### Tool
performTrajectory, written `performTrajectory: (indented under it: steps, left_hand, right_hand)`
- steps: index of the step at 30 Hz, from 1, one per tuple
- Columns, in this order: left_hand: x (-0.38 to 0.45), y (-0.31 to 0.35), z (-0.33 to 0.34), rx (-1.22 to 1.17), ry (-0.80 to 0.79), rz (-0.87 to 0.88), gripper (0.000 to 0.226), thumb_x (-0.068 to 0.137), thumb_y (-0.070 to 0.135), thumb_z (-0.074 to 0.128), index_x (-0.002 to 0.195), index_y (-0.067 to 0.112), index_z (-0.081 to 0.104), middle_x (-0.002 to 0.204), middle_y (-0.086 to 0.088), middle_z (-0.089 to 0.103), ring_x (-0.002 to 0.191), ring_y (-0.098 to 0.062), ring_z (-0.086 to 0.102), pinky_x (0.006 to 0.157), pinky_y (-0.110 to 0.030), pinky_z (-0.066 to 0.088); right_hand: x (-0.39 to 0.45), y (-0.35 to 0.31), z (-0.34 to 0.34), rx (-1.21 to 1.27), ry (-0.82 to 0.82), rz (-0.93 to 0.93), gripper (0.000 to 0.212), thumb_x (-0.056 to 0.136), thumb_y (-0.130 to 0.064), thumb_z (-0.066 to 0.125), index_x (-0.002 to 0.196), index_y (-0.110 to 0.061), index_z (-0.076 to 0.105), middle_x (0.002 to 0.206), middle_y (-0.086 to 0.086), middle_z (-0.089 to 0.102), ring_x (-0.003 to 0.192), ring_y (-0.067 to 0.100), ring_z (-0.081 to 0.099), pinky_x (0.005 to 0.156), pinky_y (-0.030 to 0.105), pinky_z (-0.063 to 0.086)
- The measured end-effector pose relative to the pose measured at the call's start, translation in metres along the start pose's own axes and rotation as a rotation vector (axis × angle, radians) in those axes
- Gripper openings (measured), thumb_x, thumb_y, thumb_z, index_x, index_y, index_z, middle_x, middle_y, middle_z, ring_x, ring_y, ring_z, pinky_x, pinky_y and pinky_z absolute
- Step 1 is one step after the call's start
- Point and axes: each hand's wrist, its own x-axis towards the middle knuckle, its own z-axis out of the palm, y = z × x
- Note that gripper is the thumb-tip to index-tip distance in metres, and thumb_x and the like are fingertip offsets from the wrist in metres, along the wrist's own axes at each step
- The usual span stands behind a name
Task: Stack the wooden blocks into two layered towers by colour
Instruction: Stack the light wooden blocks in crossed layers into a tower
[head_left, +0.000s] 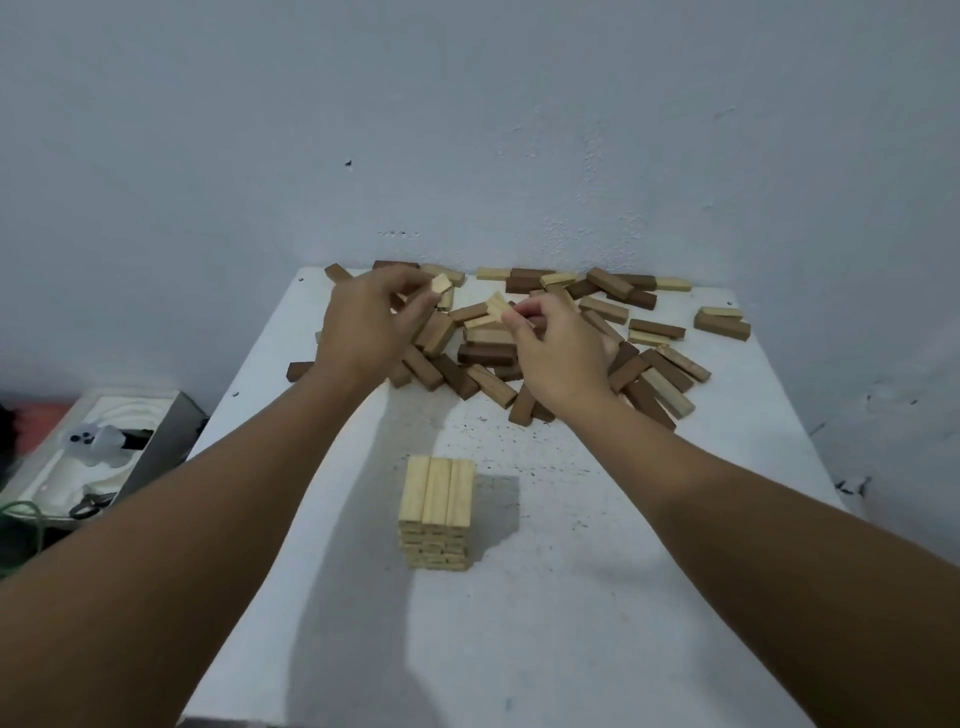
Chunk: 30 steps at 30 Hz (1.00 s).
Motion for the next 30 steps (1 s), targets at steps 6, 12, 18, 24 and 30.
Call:
performTrajectory:
  steps: [6, 12, 18, 24, 30]
  left_hand:
    - [-0.023, 0.065, -0.006, -0.019, -0.159, -0.02, 0.02, 0.094, 0.034, 0.075, 0.11, 0.023, 0.078, 0.097, 0.015, 0.073, 0.09, 0.001, 0.066, 0.086, -0.022, 0.052]
    - [-0.057, 0.124, -0.016, 0.037, -0.245, 0.021, 0.012, 0.096, 0.035, 0.073, 0.101, 0.025, 0.077, 0.097, 0.01, 0.072, 0.09, -0.008, 0.067, 0.077, -0.026, 0.056]
    - [-0.12, 0.183, 0.007, 0.134, -0.323, 0.102, 0.02, 0.097, 0.041, 0.068, 0.101, 0.023, 0.076, 0.091, 0.004, 0.073, 0.084, -0.016, 0.065, 0.075, -0.035, 0.054]
    - [-0.185, 0.18, 0.061, 0.141, -0.339, 0.029, 0.03, 0.103, 0.042, 0.061, 0.104, 0.015, 0.074, 0.1, -0.006, 0.073, 0.091, -0.024, 0.065, 0.075, -0.038, 0.052]
    - [-0.222, 0.13, 0.086, 0.104, -0.314, -0.179, 0.028, 0.101, 0.043, 0.061, 0.106, 0.018, 0.073, 0.097, 0.001, 0.07, 0.091, -0.017, 0.064, 0.076, -0.034, 0.052]
  right_hand:
    - [-0.043, 0.011, -0.03, 0.148, -0.008, 0.123, 0.012, 0.103, -0.05, 0.054, 0.101, -0.04, 0.061, 0.093, -0.022, 0.066, 0.097, 0.008, 0.062, 0.109, 0.055, 0.036]
    - [-0.094, 0.034, -0.072, 0.109, -0.015, 0.198, 0.015, 0.106, -0.047, 0.051, 0.108, -0.036, 0.062, 0.091, -0.022, 0.061, 0.099, 0.01, 0.059, 0.101, 0.039, 0.034]
    - [-0.151, 0.079, -0.107, -0.099, -0.08, 0.232, 0.035, 0.102, -0.064, 0.045, 0.109, -0.036, 0.065, 0.098, -0.016, 0.066, 0.105, 0.018, 0.058, 0.092, 0.041, 0.027]
    - [-0.182, 0.112, -0.116, -0.189, -0.163, 0.238, 0.042, 0.1, -0.065, 0.045, 0.114, -0.036, 0.071, 0.116, -0.008, 0.065, 0.11, 0.022, 0.058, 0.097, 0.047, 0.035]
    - [-0.189, 0.117, -0.119, -0.152, -0.16, 0.233, 0.033, 0.099, -0.061, 0.053, 0.105, -0.036, 0.073, 0.104, -0.018, 0.071, 0.107, 0.015, 0.062, 0.102, 0.046, 0.039]
